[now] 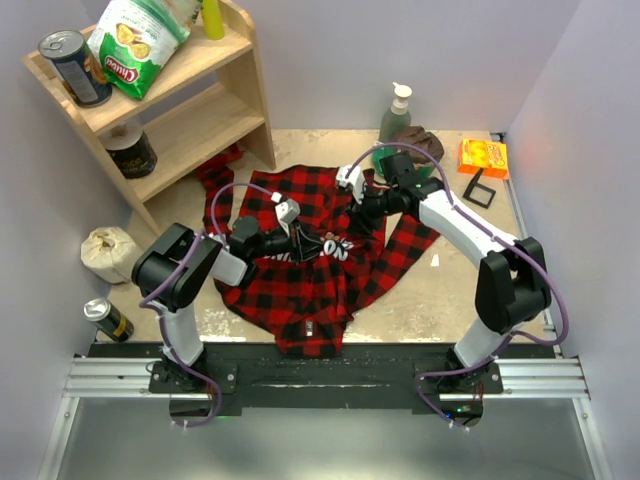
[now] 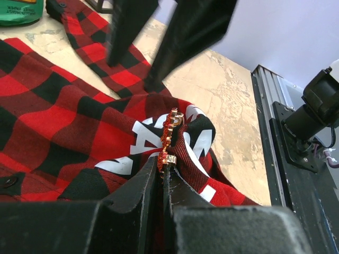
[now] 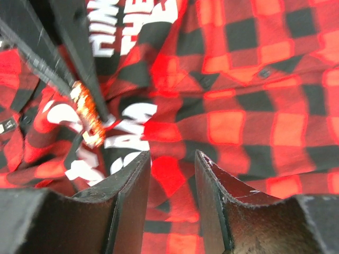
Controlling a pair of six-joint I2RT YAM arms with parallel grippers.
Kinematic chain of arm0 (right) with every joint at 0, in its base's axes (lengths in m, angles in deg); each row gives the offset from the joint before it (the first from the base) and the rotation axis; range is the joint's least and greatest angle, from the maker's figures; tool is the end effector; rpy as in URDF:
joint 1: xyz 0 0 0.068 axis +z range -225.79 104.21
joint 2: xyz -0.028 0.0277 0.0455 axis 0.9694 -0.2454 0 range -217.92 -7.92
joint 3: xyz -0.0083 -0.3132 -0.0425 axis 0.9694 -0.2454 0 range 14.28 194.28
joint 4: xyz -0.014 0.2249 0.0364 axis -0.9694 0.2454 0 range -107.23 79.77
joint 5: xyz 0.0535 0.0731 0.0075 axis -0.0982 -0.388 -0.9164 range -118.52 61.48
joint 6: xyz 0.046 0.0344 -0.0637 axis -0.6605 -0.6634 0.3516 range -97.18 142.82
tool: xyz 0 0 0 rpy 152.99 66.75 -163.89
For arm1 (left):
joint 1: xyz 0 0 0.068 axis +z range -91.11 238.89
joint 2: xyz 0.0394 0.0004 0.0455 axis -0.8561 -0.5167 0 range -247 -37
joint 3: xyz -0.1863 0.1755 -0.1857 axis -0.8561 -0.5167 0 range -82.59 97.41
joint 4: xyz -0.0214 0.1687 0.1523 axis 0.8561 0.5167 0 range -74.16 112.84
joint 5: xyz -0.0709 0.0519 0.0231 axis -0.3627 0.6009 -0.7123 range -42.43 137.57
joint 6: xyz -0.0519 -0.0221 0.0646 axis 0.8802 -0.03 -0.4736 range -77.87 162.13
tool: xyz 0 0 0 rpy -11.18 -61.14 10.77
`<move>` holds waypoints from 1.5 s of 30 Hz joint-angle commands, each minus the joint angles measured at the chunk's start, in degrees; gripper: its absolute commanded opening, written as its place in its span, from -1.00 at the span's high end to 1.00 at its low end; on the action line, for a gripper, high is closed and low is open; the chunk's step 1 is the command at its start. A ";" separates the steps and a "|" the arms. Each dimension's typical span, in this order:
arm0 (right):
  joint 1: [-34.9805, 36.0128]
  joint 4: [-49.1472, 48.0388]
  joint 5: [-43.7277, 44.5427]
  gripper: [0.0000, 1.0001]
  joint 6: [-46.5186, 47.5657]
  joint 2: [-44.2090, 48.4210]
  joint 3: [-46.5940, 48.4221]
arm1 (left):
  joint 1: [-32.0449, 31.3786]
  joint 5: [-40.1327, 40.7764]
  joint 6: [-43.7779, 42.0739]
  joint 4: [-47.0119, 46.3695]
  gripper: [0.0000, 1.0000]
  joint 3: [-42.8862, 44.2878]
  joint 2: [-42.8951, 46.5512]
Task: Remove the brooch from the garment
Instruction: Remove the brooch from the clothes.
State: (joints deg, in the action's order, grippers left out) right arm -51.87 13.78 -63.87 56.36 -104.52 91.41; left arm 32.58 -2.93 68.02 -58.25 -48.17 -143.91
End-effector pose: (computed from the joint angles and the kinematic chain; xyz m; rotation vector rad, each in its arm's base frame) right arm 0.3105 0.1855 0.3022 -1.3531 1.9137 0.6692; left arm 0.2897 -0.2082 0.2307 0.7613 1.5554 -1.3648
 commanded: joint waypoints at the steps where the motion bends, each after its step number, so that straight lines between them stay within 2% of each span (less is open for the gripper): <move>1: 1.21 -1.82 1.51 0.17 -1.89 5.19 -4.16 | 1.08 1.19 1.35 -12.84 1.00 1.88 0.65; 9: 3.23 -4.37 3.10 0.19 -3.92 8.09 -9.09 | 1.26 1.90 3.55 -12.31 1.00 4.34 -0.66; 22: 10.35 -8.06 2.57 0.26 -8.23 0.62 -6.90 | 0.99 3.04 3.73 -13.36 1.00 5.93 -4.26; 28: 11.41 -11.05 2.13 0.28 -10.07 -1.05 -7.34 | 0.99 2.16 7.24 -20.21 1.00 6.28 -8.22; 35: 12.90 -10.79 1.61 0.29 -10.42 -3.68 -5.67 | 0.90 0.14 13.57 -34.62 1.00 6.10 -15.42; 45: 13.52 -9.04 1.78 0.30 -9.99 -1.50 -6.02 | 0.82 -0.83 12.96 -34.64 1.00 6.37 -14.46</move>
State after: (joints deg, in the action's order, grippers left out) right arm -39.41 5.19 -59.50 46.39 -109.74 83.39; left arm 33.70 -3.08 80.06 -59.10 -43.25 -159.30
